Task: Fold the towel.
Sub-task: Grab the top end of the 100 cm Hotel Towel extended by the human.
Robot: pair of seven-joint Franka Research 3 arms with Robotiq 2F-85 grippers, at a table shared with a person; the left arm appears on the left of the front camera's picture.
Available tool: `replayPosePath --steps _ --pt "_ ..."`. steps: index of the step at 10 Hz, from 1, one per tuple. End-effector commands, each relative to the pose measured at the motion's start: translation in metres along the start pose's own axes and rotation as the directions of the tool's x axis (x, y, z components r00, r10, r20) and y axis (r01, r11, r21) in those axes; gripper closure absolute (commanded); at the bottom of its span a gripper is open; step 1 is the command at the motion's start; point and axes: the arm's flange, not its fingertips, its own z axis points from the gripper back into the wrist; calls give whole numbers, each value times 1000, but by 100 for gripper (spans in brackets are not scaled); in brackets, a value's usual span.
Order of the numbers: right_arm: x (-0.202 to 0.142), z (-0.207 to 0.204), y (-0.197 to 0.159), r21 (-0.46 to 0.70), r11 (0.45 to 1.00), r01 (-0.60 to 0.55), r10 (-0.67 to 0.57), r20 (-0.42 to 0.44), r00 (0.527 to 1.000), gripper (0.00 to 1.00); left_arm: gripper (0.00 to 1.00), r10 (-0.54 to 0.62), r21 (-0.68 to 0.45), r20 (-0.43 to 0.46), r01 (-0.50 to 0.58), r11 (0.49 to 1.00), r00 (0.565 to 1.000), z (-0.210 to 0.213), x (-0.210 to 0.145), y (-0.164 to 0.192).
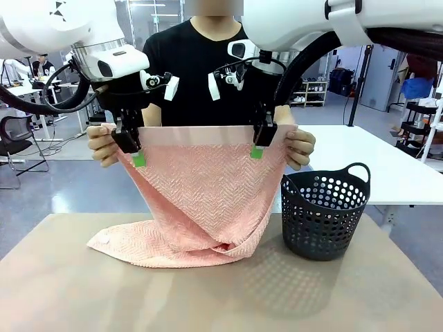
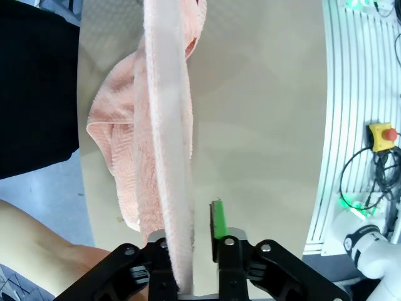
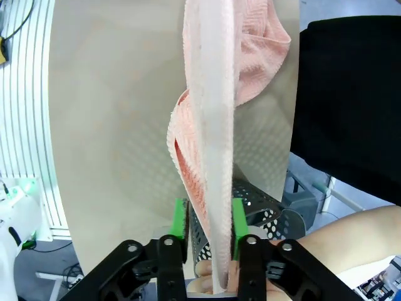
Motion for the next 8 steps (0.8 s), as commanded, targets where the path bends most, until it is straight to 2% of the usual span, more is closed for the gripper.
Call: replayPosePath --steps 1,4,5,6,8 --pt "0 -4 7 -36 999 35 -35 -21 999 100 100 17 23 24 -18 1000 1000 -3 -4 -11" --pt "-1 -4 9 -43 998 35 -35 -11 999 100 100 35 34 32 -36 999 999 -2 -5 -14" --pt "-5 -5 11 -32 998 50 -49 24 998 100 100 53 37 44 -54 998 998 -6 -11 -15" --pt "0 1 1 -10 1000 11 -11 0 1000 100 100 2 18 6 -2 1000 1000 4 -1 -3" --pt "0 1 1 -10 1000 11 -11 0 1000 100 100 2 18 6 -2 1000 1000 4 -1 -3"
